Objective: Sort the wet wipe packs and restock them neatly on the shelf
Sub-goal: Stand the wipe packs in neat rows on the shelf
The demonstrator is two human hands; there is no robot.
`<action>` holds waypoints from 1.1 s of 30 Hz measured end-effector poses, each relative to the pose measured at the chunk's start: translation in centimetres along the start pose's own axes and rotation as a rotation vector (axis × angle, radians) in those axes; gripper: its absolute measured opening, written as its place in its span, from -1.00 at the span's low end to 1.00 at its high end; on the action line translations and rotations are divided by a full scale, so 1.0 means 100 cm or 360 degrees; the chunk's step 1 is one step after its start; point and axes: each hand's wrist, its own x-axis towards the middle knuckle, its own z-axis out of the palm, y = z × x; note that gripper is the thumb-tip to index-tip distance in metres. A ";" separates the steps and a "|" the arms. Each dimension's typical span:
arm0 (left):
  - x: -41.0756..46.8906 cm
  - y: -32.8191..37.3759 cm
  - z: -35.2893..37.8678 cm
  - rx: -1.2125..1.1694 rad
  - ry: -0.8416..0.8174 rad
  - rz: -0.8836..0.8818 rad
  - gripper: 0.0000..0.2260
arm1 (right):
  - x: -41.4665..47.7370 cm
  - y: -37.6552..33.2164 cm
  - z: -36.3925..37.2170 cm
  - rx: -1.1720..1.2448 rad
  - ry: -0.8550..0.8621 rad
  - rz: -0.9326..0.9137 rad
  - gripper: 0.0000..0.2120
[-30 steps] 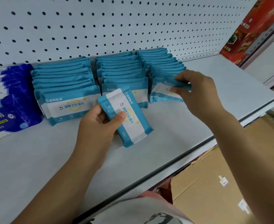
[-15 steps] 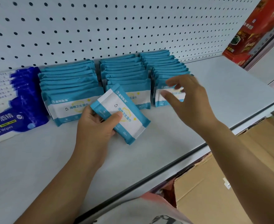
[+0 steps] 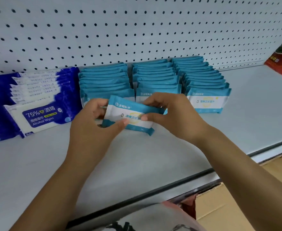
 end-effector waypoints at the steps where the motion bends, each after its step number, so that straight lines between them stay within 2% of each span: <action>1: 0.002 -0.002 -0.007 0.0194 0.0045 0.0066 -0.57 | 0.008 -0.003 0.005 -0.0054 -0.0008 -0.0098 -0.76; 5: 0.017 -0.013 -0.021 0.0869 0.0160 0.0247 -0.31 | 0.036 -0.008 0.027 -0.0226 -0.0029 -0.0406 -0.76; 9: 0.030 -0.023 -0.025 0.1357 0.0299 0.0489 -0.42 | 0.050 -0.003 0.038 -0.0407 0.0161 -0.0622 -0.65; 11: 0.035 -0.025 -0.026 0.1475 0.0339 0.0489 -0.40 | 0.051 -0.002 0.034 -0.0500 0.0221 -0.0631 -0.49; 14: 0.043 -0.019 -0.031 0.1488 0.0148 0.0600 -0.20 | 0.049 -0.001 0.026 -0.0760 0.0076 -0.0541 -0.15; 16: 0.052 -0.012 -0.033 0.1587 -0.0094 0.0704 -0.05 | 0.050 -0.003 0.026 -0.0935 -0.0057 -0.0473 -0.03; 18: 0.066 -0.004 -0.033 0.1727 -0.0266 0.0711 0.02 | 0.054 -0.005 0.029 -0.1080 -0.0109 -0.0457 -0.02; 22: 0.092 0.003 -0.029 0.1919 -0.0498 0.0580 0.02 | 0.073 -0.007 0.030 -0.1196 -0.0132 -0.0464 -0.07; 28: 0.100 0.003 -0.016 0.2042 -0.0641 0.0704 -0.15 | 0.085 0.000 0.023 -0.1125 -0.0102 -0.0439 -0.10; 31: 0.097 0.003 -0.016 0.2009 -0.0653 0.0664 -0.04 | 0.071 0.011 0.010 -0.0949 -0.0107 -0.0513 -0.03; 33: 0.099 0.003 -0.017 0.2046 -0.0669 0.0616 0.04 | 0.060 0.018 -0.004 -0.0947 -0.0145 -0.0434 0.09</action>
